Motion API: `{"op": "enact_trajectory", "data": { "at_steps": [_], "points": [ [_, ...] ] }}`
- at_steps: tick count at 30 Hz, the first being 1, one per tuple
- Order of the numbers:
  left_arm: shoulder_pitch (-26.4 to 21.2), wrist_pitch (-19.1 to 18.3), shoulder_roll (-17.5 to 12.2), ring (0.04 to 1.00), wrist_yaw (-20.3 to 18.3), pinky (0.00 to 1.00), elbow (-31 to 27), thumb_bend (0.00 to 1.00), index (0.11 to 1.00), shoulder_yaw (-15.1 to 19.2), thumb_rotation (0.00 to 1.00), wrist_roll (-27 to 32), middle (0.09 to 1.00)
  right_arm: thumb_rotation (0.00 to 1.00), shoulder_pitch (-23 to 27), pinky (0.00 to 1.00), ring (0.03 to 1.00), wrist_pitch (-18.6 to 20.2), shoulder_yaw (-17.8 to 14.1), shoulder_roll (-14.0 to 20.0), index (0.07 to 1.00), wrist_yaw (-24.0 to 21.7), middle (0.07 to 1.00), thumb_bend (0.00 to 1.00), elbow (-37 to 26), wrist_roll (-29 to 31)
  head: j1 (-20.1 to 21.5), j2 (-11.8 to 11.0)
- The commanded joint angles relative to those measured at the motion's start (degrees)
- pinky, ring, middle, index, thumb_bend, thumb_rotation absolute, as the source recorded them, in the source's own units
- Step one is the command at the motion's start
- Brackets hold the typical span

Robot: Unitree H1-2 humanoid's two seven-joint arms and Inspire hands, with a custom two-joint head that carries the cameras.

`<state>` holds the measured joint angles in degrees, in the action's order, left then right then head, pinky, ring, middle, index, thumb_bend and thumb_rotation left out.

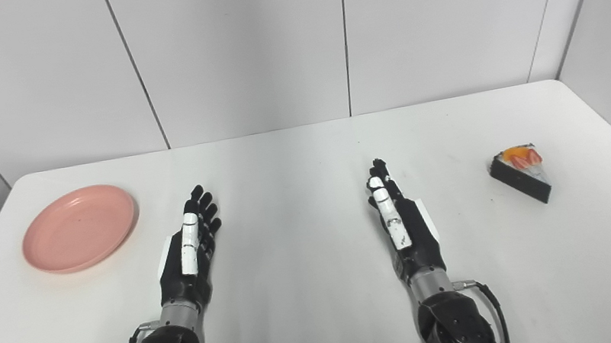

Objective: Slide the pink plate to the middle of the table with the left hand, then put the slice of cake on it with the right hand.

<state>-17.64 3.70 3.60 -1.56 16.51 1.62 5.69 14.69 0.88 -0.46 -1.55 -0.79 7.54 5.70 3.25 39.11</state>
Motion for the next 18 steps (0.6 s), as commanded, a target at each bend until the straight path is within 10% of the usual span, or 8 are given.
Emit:
{"op": "enact_trajectory", "data": {
  "at_steps": [1, 18],
  "points": [
    [-0.87, 1.84, 0.55, 1.000, 0.15, 1.00, -0.94, 0.63, 1.000, -0.06, 1.00, -0.04, 1.000, 0.92, 1.83, 0.97, 0.964, -0.93, -0.16, -0.38, 0.982, -0.15, 0.979, 0.53, -1.26, 0.18, -0.14, 0.00],
    [-0.99, 1.46, 0.11, 1.000, 0.06, 1.00, -0.79, 0.63, 1.000, -0.39, 1.00, -0.31, 1.000, 0.91, 2.00, 0.97, 0.966, -1.23, -0.17, -0.53, 0.979, 0.32, 0.979, 0.52, -0.82, -0.23, 0.10, -0.11]
  ]
}}
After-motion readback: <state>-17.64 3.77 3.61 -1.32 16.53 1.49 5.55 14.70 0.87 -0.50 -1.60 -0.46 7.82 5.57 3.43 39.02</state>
